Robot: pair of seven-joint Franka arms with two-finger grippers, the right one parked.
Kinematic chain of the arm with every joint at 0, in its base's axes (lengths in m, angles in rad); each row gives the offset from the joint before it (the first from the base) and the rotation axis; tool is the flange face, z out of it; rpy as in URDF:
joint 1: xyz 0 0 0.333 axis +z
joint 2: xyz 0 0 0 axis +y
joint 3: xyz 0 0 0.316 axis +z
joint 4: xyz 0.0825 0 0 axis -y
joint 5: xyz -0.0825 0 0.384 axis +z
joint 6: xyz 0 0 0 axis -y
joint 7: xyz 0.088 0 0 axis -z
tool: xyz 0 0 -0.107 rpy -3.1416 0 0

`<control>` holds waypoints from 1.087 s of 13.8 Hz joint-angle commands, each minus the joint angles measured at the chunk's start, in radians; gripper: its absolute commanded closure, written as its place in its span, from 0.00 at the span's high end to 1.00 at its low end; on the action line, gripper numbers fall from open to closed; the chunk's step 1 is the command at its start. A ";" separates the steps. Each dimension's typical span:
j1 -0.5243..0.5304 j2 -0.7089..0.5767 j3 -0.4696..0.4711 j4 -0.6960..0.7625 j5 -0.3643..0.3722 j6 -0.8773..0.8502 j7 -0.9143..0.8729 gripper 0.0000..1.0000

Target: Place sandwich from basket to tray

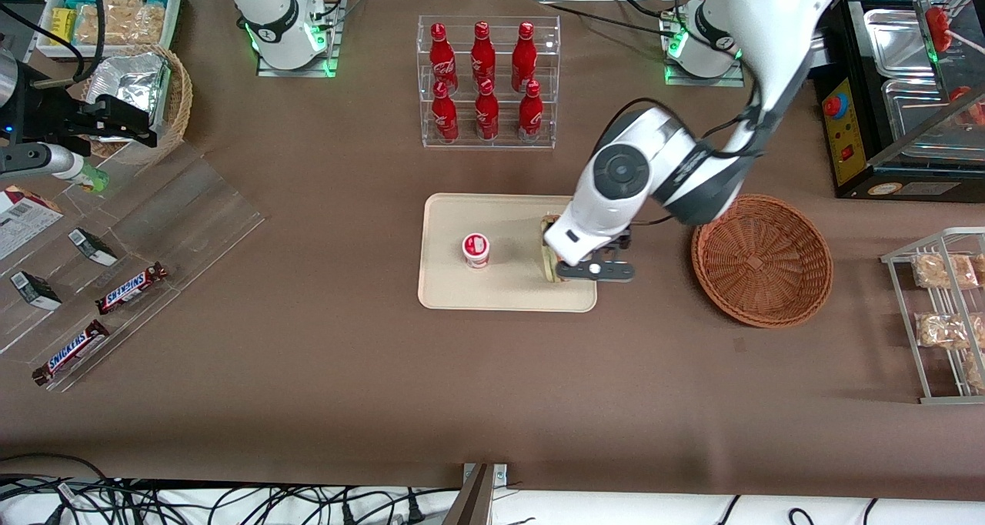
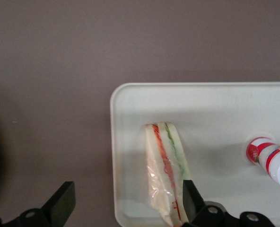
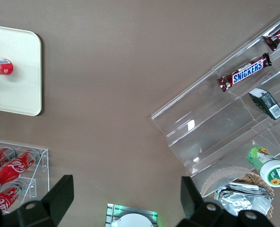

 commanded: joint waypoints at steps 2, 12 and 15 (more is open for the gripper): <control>0.065 -0.121 -0.002 0.070 0.015 -0.182 -0.039 1.00; 0.208 -0.312 -0.002 0.093 -0.086 -0.337 -0.022 1.00; 0.237 -0.346 0.052 0.081 -0.132 -0.340 0.127 1.00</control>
